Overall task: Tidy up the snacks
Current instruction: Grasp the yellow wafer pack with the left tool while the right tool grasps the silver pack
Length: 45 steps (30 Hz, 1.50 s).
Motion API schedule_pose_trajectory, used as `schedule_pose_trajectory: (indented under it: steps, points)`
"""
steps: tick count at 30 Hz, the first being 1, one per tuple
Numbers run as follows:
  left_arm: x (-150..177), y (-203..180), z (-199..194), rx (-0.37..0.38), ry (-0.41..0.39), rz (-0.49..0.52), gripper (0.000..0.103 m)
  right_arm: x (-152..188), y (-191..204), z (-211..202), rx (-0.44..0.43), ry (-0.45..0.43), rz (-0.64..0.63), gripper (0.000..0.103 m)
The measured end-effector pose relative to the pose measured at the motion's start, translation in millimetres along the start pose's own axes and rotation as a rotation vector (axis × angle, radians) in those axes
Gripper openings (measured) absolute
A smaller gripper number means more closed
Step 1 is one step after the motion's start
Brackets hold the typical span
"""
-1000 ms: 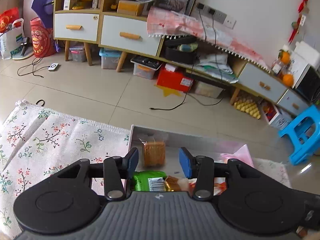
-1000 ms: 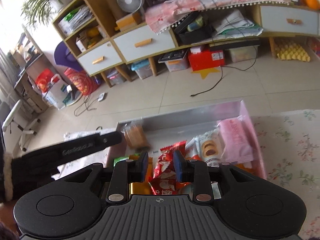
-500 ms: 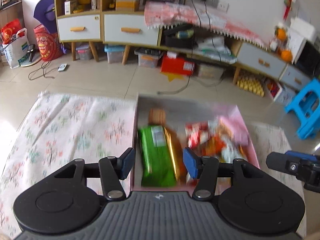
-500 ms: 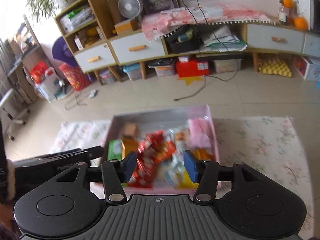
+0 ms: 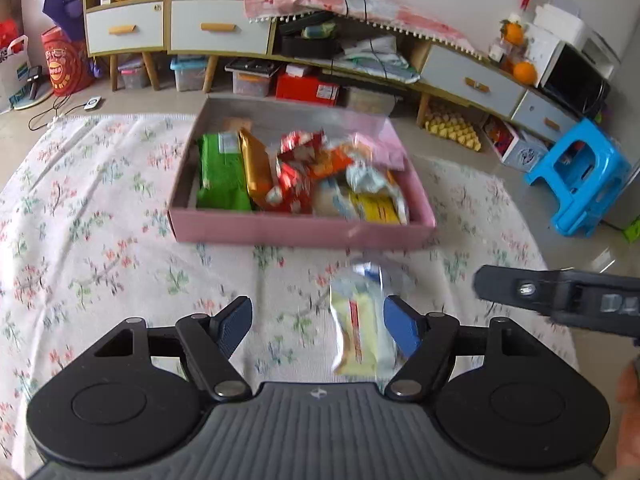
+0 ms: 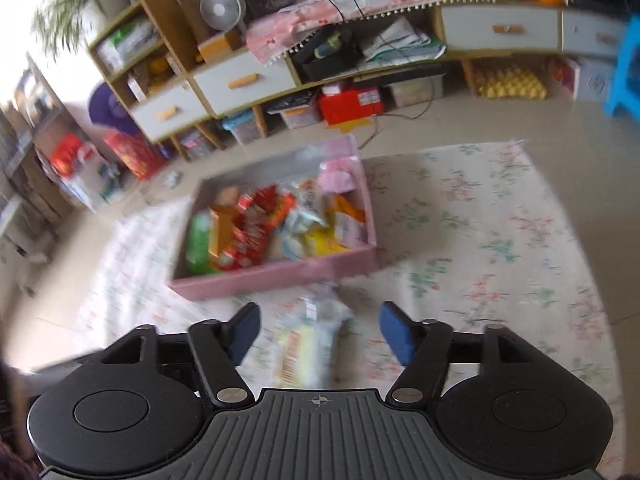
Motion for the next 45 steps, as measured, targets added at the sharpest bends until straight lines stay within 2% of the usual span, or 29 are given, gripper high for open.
schedule_pose_trajectory:
  steps: [2,5,6,9,12,19,25,27,29,30,31,32,36,39,45]
  points:
    - [4.7,1.3,7.1,-0.018,0.015,0.002,0.072,8.2,-4.5,10.6,0.026,0.048,-0.016,0.072]
    - [9.2,0.8,13.8,-0.039,0.029,0.035,0.074,18.5,-8.2,17.2,0.015,0.108,-0.030,0.073]
    - [9.7,0.0,15.6,-0.036,0.028,0.044,0.077,19.8,-6.7,17.7,0.009,0.116,-0.042,0.078]
    - [12.2,-2.5,21.0,-0.041,0.026,0.074,0.082,20.0,-2.3,14.8,0.006,0.102,-0.084,0.087]
    - [16.2,-5.5,26.8,-0.040,0.033,0.093,0.085,16.8,-4.6,16.3,0.030,0.097,-0.088,0.091]
    - [28.5,-17.1,30.4,-0.020,0.002,0.101,0.090,12.7,-19.5,23.1,0.080,0.095,-0.027,0.091]
    - [35.4,-32.3,43.4,-0.020,-0.017,0.180,0.089,13.7,-17.5,28.0,0.084,0.098,-0.018,0.091]
    - [39.8,-31.9,49.1,-0.029,-0.006,0.196,0.085,14.7,-17.6,30.0,0.089,0.100,-0.022,0.091]
    - [40.5,-30.9,50.2,-0.006,-0.011,0.194,0.080,15.6,-18.9,33.5,0.095,0.107,-0.020,0.091]
    - [38.9,-30.3,48.6,0.010,-0.011,0.191,0.064,16.0,-20.3,35.5,0.098,0.111,-0.020,0.091]
    - [36.6,-30.1,46.0,0.035,-0.010,0.183,0.040,16.3,-22.0,36.9,0.103,0.111,-0.021,0.091]
    - [33.9,-29.0,43.6,0.041,-0.006,0.174,0.040,16.4,-24.1,38.2,0.111,0.111,-0.021,0.091]
    - [31.5,-18.9,37.8,-0.020,0.001,0.167,0.036,16.4,-30.9,41.6,0.133,0.110,-0.027,0.091]
    - [28.7,-7.8,32.6,-0.016,0.029,0.111,0.035,17.0,-32.4,44.9,0.142,0.110,-0.048,0.091]
    - [22.1,7.6,23.0,-0.034,0.035,0.070,0.035,19.8,-35.7,56.2,0.160,0.124,-0.077,0.091]
Point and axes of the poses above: each gripper's, at about its wrist camera, not at the fingertips, and z roughly the way its jaws point, y to its left, x to its underside, the point moved 5 cm from there along z, roughly the way its jaws point, and after that the axes turned 8 degrees about -y, right-handed, at the moved point
